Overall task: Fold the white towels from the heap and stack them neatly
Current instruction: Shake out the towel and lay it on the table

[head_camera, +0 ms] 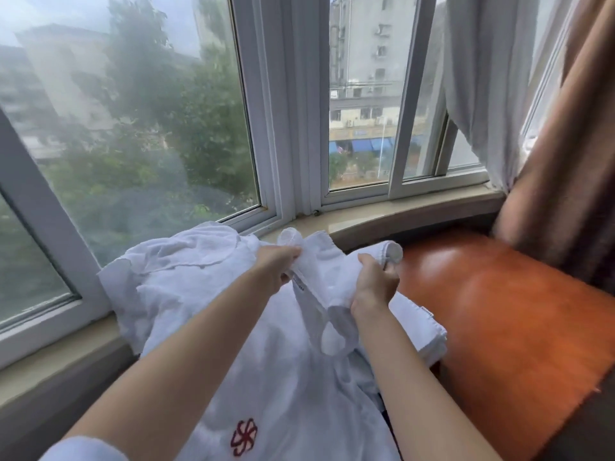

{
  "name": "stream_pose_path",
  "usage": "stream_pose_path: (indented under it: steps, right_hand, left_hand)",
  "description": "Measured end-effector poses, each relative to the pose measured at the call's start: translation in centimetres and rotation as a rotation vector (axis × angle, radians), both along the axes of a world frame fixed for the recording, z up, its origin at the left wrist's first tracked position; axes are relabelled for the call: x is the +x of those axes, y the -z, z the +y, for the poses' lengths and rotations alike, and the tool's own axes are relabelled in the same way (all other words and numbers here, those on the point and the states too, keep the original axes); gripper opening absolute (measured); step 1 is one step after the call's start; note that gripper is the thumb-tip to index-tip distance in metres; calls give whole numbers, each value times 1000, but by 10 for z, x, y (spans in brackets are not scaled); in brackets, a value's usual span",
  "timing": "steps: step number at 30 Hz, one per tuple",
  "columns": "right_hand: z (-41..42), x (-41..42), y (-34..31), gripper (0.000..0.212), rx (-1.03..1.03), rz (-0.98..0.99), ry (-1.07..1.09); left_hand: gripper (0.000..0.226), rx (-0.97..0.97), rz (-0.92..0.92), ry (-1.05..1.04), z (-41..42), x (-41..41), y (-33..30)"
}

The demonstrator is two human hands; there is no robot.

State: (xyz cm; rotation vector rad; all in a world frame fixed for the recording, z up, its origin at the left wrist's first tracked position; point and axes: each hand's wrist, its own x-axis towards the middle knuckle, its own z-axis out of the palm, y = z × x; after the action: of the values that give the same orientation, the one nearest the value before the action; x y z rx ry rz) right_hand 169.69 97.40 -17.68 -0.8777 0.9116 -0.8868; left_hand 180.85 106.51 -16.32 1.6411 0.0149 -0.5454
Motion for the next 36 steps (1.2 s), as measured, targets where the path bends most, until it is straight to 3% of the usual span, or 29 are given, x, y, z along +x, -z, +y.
stream_pose_path:
  steps: [5,8,10,13,16,20,23,25,28,31,36]
  right_hand:
    - [22,-16,14,13,-34,68,131]
    - [14,-19,20,18,-40,127,167]
    - [6,-17,25,17,-30,117,173]
    - [-12,-1,23,11,-44,54,189]
    - [-34,16,17,12,-79,-29,212]
    - [-63,34,42,12,-138,-34,264]
    - [-83,36,97,15,-62,201,234]
    - [-93,30,137,34,49,367,131]
    - [-100,19,174,46,105,496,44]
    - [-103,20,182,50,33,513,11]
    - [-105,20,158,34,-219,438,165]
  left_hand:
    - [13,154,-198,219,-4,12,-3]
    - [3,338,-370,372,-12,16,-3]
    - [16,441,-484,424,-22,24,3]
    - [34,563,-705,396,-42,54,3]
    - [27,643,-875,261,-58,97,-11]
    - [16,557,-891,127,-83,150,-14]
    - [74,579,-601,153,-97,168,24]
    - [84,705,-487,208,-104,167,62]
    - [67,954,-606,437,-118,158,107]
    - [55,1129,-758,701,-134,148,130]
    - [46,1306,-865,847,-142,134,146]
